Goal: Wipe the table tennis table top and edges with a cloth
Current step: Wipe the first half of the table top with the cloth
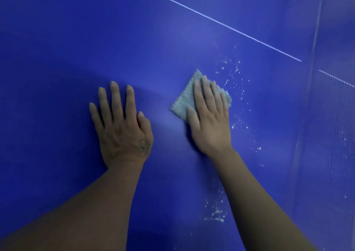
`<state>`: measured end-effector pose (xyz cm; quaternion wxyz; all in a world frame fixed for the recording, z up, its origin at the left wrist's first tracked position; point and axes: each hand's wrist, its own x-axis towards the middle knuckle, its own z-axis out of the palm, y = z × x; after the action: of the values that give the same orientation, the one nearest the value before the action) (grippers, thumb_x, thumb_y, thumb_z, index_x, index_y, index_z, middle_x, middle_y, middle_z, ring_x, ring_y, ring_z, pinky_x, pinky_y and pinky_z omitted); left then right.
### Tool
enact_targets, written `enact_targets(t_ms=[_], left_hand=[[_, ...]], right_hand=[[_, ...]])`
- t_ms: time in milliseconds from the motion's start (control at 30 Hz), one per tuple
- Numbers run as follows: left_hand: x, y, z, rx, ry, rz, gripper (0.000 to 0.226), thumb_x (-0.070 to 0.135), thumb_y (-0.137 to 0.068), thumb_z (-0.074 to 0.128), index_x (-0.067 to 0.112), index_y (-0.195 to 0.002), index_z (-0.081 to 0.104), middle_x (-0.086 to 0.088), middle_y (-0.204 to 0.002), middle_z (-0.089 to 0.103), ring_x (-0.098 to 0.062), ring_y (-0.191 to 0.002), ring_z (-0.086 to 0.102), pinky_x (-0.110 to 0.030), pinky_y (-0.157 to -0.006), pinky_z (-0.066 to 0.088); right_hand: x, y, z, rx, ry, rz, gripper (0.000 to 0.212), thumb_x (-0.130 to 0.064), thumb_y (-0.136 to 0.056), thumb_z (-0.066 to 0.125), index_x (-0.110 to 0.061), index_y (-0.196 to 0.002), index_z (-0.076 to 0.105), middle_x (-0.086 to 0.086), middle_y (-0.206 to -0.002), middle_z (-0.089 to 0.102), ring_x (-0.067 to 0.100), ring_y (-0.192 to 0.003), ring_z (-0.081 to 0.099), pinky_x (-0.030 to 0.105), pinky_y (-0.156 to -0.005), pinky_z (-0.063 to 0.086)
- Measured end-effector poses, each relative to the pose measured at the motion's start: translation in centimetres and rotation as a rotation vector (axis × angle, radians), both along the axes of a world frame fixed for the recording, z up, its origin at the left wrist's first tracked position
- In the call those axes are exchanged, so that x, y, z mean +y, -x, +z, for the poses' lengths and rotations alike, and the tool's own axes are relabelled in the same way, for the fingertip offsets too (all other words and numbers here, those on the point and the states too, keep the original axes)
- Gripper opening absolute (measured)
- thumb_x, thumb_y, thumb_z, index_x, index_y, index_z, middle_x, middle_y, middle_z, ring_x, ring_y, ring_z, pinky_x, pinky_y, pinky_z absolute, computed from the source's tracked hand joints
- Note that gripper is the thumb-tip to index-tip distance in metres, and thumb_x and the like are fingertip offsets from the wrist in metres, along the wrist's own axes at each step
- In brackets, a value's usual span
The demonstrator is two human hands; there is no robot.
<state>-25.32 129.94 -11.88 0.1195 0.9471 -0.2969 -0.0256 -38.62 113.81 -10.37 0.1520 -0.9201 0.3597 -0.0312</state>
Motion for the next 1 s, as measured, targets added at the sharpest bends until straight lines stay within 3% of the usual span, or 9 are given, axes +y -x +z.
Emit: enact_targets(t_ms=[100, 167, 367, 467, 567, 733, 900, 1000], left_hand=[[0.0, 0.0, 0.2, 0.019, 0.010, -0.002, 0.068, 0.034, -0.107, 0.037, 0.015, -0.171, 0.025, -0.014, -0.180, 0.013, -0.038, -0.166, 0.007, -0.062, -0.133, 0.006], [0.0, 0.0, 0.3, 0.029, 0.007, 0.002, 0.068, 0.034, -0.106, 0.037, 0.014, -0.171, 0.026, -0.014, -0.180, 0.013, -0.038, -0.167, 0.007, -0.063, -0.133, 0.006], [-0.1, 0.1, 0.5, 0.028, -0.008, -0.007, 0.069, 0.035, -0.105, 0.038, 0.013, -0.170, 0.027, -0.014, -0.180, 0.013, -0.037, -0.167, 0.006, -0.063, -0.133, 0.006], [-0.1, 0.1, 0.5, 0.030, -0.022, -0.013, 0.071, 0.036, -0.104, 0.037, 0.013, -0.170, 0.026, -0.014, -0.180, 0.012, -0.037, -0.167, 0.005, -0.062, -0.133, 0.004], [-0.1, 0.1, 0.5, 0.026, -0.018, -0.009, 0.071, 0.036, -0.103, 0.038, 0.013, -0.170, 0.027, -0.013, -0.180, 0.013, -0.036, -0.167, 0.006, -0.060, -0.134, 0.004], [-0.1, 0.1, 0.5, 0.028, -0.032, -0.007, 0.072, 0.039, -0.104, 0.035, 0.014, -0.170, 0.026, -0.011, -0.180, 0.010, -0.033, -0.167, 0.002, -0.059, -0.134, 0.002], [-0.2, 0.2, 0.9, 0.062, -0.015, 0.001, 0.071, 0.039, -0.105, 0.037, 0.014, -0.170, 0.027, -0.010, -0.181, 0.010, -0.031, -0.168, 0.000, -0.058, -0.134, 0.002], [-0.3, 0.2, 0.9, 0.061, -0.013, 0.007, 0.071, 0.040, -0.104, 0.037, 0.014, -0.169, 0.029, -0.011, -0.180, 0.011, -0.032, -0.168, 0.001, -0.058, -0.134, 0.002]], right_hand=[[-0.1, 3.3, 0.5, -0.017, -0.104, 0.086, 0.068, -0.020, -0.107, 0.043, -0.016, -0.171, 0.020, 0.001, -0.180, 0.008, 0.021, -0.167, 0.000, 0.051, -0.135, 0.002], [-0.6, 4.5, 0.9, -0.022, -0.145, 0.172, 0.065, -0.025, -0.111, 0.048, -0.019, -0.171, 0.023, 0.000, -0.181, 0.006, 0.024, -0.167, -0.001, 0.048, -0.135, -0.001], [-5.4, 2.0, 0.8, 0.086, 0.072, 0.599, 0.060, -0.043, -0.116, 0.038, -0.018, -0.169, 0.028, 0.000, -0.179, 0.017, 0.029, -0.167, 0.009, 0.053, -0.134, 0.013], [-8.7, -2.9, 0.5, 0.082, 0.126, 0.640, 0.064, -0.048, -0.115, 0.038, -0.015, -0.169, 0.029, 0.004, -0.178, 0.021, 0.031, -0.166, 0.011, 0.058, -0.132, 0.015], [-12.1, -7.5, 0.4, 0.082, 0.151, 0.543, 0.065, -0.050, -0.114, 0.036, -0.018, -0.169, 0.029, 0.002, -0.178, 0.022, 0.029, -0.166, 0.015, 0.053, -0.133, 0.013], [-16.5, -8.1, 0.6, 0.083, 0.038, 0.077, 0.065, -0.051, -0.113, 0.036, -0.029, -0.172, 0.019, -0.007, -0.180, 0.010, 0.022, -0.167, 0.006, 0.047, -0.134, 0.006], [-11.5, -1.6, 1.7, 0.119, -0.077, -0.195, 0.075, -0.030, -0.099, 0.025, -0.026, -0.173, 0.009, -0.002, -0.181, -0.001, 0.022, -0.167, -0.002, 0.049, -0.134, 0.003], [-5.7, 2.9, 1.9, 0.186, -0.004, -0.253, 0.069, -0.040, -0.108, 0.028, -0.022, -0.173, 0.010, 0.002, -0.181, -0.001, 0.023, -0.167, 0.000, 0.049, -0.133, 0.010]])
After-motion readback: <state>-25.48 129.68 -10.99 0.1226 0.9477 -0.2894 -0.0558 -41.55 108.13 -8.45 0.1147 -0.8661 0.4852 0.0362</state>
